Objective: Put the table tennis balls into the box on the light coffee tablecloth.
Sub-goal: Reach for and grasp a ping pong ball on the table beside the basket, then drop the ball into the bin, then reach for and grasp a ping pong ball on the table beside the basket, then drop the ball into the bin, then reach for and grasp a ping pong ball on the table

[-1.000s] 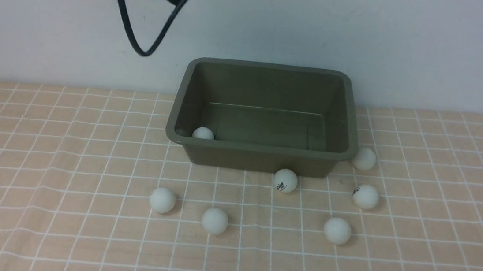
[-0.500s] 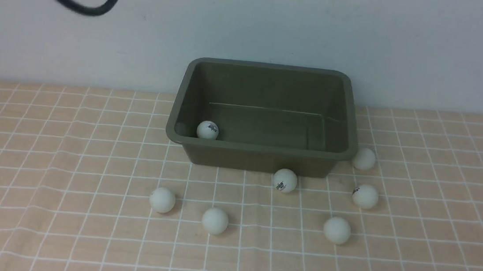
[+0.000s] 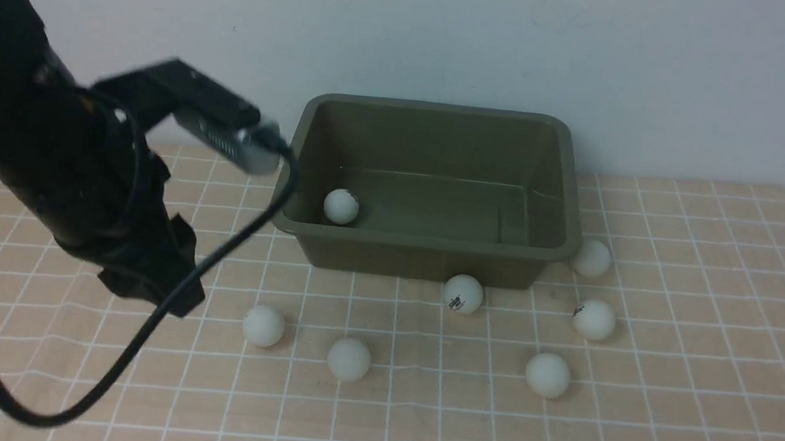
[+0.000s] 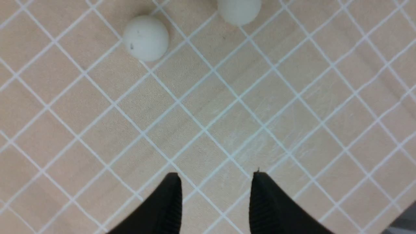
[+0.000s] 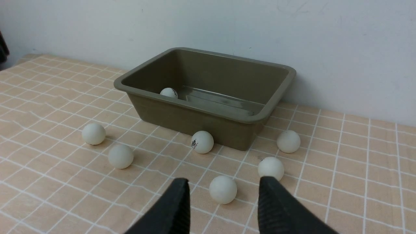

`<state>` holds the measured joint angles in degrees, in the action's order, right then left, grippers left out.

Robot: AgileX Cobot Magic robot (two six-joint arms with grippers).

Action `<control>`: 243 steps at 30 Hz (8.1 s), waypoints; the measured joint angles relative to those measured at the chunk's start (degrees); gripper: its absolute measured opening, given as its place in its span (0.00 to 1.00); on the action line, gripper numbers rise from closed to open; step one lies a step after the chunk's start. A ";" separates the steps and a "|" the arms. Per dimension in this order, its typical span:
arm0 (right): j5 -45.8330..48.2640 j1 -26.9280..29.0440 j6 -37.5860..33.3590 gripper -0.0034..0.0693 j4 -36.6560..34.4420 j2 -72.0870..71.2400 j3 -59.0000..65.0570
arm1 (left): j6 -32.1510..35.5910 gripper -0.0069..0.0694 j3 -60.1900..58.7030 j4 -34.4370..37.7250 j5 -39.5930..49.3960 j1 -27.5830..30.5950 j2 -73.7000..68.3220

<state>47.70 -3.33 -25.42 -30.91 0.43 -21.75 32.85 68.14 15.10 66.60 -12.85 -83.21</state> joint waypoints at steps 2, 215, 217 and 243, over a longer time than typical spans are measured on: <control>0.00 0.00 0.00 0.43 0.04 0.00 0.00 | 2.70 0.43 -1.69 0.05 -3.38 0.00 -0.73; -0.86 0.00 -28.43 0.42 -12.87 31.23 -9.97 | -12.95 0.54 -3.41 -7.77 -15.57 -12.09 15.07; -1.01 0.00 -29.07 0.42 -12.68 36.63 -13.56 | -11.50 0.54 -6.50 -6.05 -17.53 -12.09 16.26; -8.67 -4.82 -23.51 0.53 -8.18 86.24 -34.54 | -9.21 0.54 -11.52 -0.63 -23.56 -12.09 21.44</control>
<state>39.04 -8.14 -48.92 -39.08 86.67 -56.29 23.64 56.62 14.47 43.04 -24.94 -61.77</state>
